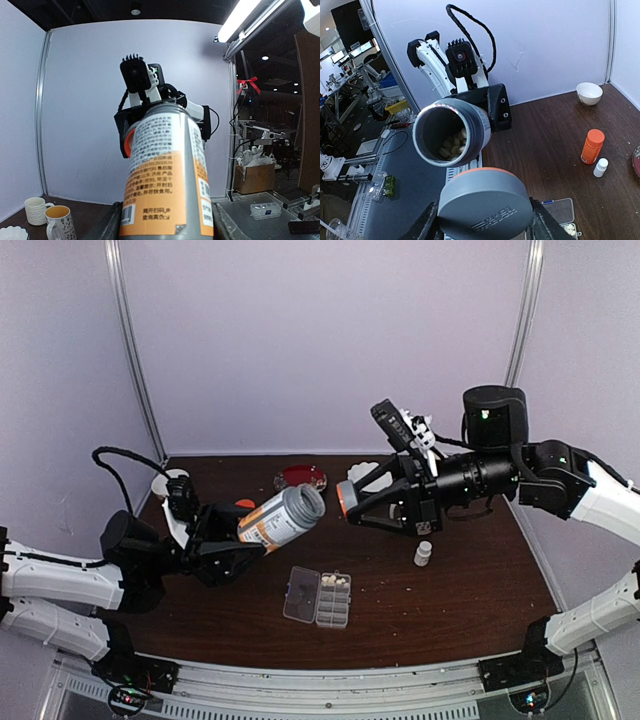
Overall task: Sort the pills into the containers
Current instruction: Close the lid of the pill bottle on the pill bottle.
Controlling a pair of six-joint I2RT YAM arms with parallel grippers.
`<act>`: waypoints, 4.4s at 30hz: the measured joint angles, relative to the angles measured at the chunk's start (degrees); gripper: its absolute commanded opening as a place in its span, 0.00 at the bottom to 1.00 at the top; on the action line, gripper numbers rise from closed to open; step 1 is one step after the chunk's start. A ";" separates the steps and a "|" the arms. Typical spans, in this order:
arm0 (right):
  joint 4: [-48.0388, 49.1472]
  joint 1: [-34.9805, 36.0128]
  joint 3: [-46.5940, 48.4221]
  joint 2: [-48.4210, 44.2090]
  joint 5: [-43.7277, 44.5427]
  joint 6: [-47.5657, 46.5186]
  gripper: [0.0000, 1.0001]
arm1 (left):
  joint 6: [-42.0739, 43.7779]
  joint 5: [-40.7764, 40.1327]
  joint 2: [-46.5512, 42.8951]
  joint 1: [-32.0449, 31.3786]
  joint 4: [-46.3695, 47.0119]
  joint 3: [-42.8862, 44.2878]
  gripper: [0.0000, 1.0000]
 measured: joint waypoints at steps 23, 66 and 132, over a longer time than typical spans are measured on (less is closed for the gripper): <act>-5.95 2.78 4.83 3.76 2.45 -5.55 0.00 | 2.08 0.66 0.59 0.00 -13.09 3.58 0.00; -3.65 9.31 2.40 1.33 11.52 -39.36 0.00 | -6.40 10.23 2.47 0.72 -19.67 10.32 0.00; 3.08 5.38 -13.18 -6.51 19.85 -14.29 1.00 | 45.46 -13.27 -7.87 -1.73 -57.27 13.60 0.00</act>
